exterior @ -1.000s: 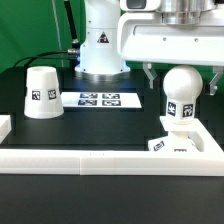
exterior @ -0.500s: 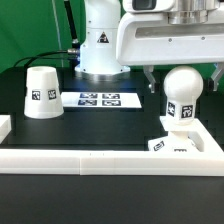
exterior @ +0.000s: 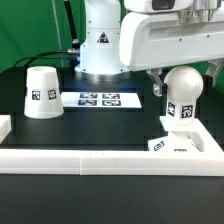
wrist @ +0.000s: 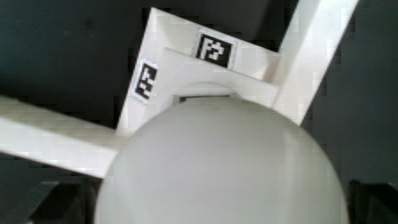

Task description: Assemble lamp

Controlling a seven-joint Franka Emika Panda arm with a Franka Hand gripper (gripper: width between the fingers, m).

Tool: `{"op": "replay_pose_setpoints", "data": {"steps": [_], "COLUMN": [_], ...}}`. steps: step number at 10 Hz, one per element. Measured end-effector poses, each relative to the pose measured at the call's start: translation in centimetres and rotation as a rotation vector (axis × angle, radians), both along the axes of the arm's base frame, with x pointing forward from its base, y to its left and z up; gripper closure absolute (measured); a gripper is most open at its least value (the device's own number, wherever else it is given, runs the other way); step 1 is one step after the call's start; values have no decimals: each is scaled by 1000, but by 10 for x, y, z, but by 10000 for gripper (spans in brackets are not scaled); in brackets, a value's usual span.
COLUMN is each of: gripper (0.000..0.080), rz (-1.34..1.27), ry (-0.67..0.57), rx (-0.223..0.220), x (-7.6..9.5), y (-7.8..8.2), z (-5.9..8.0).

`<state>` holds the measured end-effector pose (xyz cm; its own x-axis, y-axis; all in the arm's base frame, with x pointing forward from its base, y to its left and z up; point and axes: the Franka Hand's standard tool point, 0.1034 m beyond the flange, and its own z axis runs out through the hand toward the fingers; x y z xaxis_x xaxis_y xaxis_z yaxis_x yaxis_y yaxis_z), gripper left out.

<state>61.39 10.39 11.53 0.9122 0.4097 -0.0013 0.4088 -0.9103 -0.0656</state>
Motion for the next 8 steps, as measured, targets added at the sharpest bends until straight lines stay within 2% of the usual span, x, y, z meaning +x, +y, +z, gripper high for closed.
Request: {"op": "replay_pose_setpoints", "data": {"steps": [4, 8], "gripper": [100, 100], "rz": [369, 566], "ry": [-21, -28], "rx": [3, -13], "x": [0, -1], "y": [2, 1], "z": [0, 0]}}
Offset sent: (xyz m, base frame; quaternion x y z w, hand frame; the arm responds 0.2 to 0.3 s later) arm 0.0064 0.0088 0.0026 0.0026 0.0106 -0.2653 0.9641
